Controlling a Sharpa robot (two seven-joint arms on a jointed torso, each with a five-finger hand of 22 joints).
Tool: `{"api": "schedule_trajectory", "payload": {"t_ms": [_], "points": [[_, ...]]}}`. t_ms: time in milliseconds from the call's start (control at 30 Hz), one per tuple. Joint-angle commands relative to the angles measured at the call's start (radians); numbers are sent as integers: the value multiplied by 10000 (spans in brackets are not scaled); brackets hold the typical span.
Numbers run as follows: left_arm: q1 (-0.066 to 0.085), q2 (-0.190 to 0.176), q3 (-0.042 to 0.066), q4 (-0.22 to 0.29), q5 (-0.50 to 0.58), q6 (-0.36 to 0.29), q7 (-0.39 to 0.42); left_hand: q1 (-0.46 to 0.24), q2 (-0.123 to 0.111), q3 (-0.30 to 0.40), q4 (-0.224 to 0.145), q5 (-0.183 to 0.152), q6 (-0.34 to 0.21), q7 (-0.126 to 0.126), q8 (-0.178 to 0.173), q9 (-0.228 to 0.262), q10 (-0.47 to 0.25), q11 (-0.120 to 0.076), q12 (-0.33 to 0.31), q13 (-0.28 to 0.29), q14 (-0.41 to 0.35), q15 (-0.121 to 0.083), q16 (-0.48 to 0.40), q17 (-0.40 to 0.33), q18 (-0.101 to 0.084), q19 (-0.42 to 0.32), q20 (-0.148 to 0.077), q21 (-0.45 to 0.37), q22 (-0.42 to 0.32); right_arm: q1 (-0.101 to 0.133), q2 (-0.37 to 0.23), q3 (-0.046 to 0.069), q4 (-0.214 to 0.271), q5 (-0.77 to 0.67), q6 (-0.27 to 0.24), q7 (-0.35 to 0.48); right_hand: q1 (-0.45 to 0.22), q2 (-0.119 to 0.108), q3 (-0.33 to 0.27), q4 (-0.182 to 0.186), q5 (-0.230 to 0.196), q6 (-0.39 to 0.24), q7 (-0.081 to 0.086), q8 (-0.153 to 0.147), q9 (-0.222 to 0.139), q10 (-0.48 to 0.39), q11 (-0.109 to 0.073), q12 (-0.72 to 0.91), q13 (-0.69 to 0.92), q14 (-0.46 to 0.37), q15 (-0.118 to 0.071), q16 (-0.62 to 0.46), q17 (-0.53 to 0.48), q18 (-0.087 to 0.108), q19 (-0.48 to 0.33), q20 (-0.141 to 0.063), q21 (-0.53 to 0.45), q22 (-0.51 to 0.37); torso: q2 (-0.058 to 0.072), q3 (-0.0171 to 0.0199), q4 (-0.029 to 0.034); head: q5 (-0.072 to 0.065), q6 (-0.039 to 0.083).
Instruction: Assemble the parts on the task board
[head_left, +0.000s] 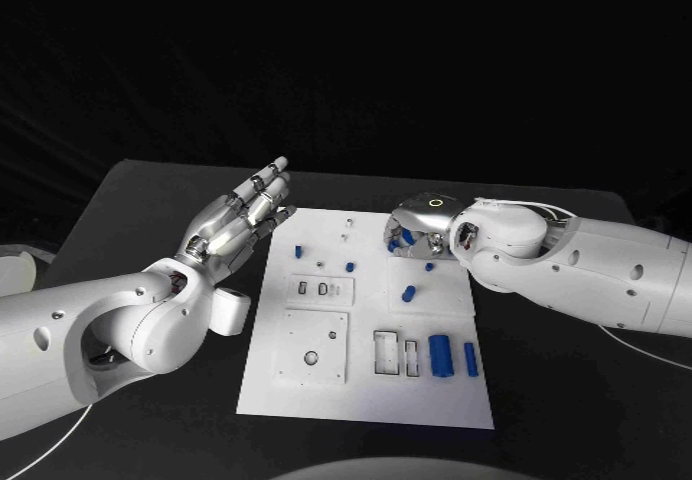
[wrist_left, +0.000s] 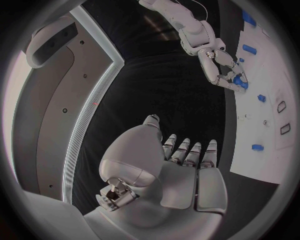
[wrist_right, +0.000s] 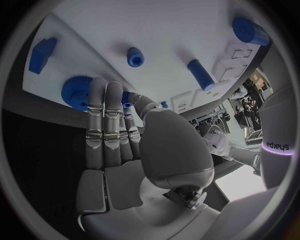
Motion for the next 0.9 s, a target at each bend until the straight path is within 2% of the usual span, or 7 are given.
{"api": "schedule_trajectory", "payload": {"t_ms": [33, 200, 333, 500, 700, 800, 900], "points": [[20, 36, -6, -13, -7, 253, 48, 112, -6, 58, 23, 66, 17, 65, 55, 14, 29, 64, 47, 11, 2, 69, 67, 14, 170, 39, 19, 54, 14, -28, 16, 4, -62, 91, -133, 178, 99, -78, 186, -37, 75, 189, -3, 122, 63, 254, -19, -57, -1, -88, 14, 65, 31, 18, -108, -10, 85, 70, -11, -7, -8, 6, -17], [20, 45, -12, -33, -6, 255, 37, 135, -4, 67, 23, 78, 62, 111, 64, 21, 38, 64, 59, 13, 9, 77, 73, 16, 167, 48, 21, 61, 17, -44, 20, 4, -90, 231, -488, 353, 269, -50, 470, -155, 11, 560, -36, 307, 222, 756, -126, -46, -1, -55, -3, 110, 87, 27, -168, -43, 233, 246, -15, -3, -9, 22, -20], [20, 16, -15, -32, -6, 257, 32, 152, -4, 74, 20, 92, 82, 143, 69, 24, 44, 65, 66, 14, 14, 81, 77, 18, 165, 55, 23, 66, 19, -46, 10, 4, -56, 358, -1093, 512, 414, -10, 641, -250, -208, 841, -16, 455, 367, 1215, -201, -56, -9, 65, -21, 181, 143, 20, -165, -66, 425, 437, -18, -8, -23, 66, -18], [19, -36, -18, -26, -6, 230, 13, 176, -10, 81, 16, 107, 115, 172, 75, 28, 58, 70, 85, 18, 26, 89, 85, 21, 163, 67, 25, 76, 23, 81, 19, 13, 80, 844, -1556, 558, 331, -36, 690, -162, -548, 928, 10, 498, 484, 1508, -173, -193, -29, 141, 10, 216, 189, 2, -205, -26, 582, 621, -21, -15, -9, 75, -42], [20, -62, -24, -55, -6, 185, 6, 191, -19, 82, 14, 108, 139, 186, 79, 32, 71, 72, 101, 22, 33, 101, 91, 23, 161, 74, 26, 82, 25, 442, 385, 53, -6, 1311, -1568, 375, 237, -67, 679, -63, -726, 887, 19, 471, 525, 1548, -149, -314, -38, 159, 33, 229, 215, 3, -236, 8, 624, 693, -17, -17, 13, 55, -35], [20, -45, -25, -79, -6, 172, 11, 197, -26, 81, 14, 107, 151, 189, 82, 33, 75, 71, 106, 22, 38, 105, 94, 25, 161, 78, 26, 85, 26, 531, 727, 81, -291, 1410, -1450, 323, 226, -86, 689, -44, -729, 838, 19, 440, 530, 1526, -133, -375, -42, 158, 43, 232, 225, 4, -252, 20, 635, 717, -15, -18, 35, 24, -44], [20, -24, -26, -102, -6, 164, 9, 197, -26, 81, 14, 107, 151, 189, 82, 33, 75, 71, 106, 22, 38, 105, 94, 25, 161, 78, 26, 85, 26, 580, 1223, 106, -800, 1524, -1298, 297, 224, -98, 703, -34, -713, 799, 27, 414, 533, 1507, -123, -423, -43, 153, 50, 235, 234, 5, -267, 28, 644, 737, 25, -19, 68, 2, -3]]}}
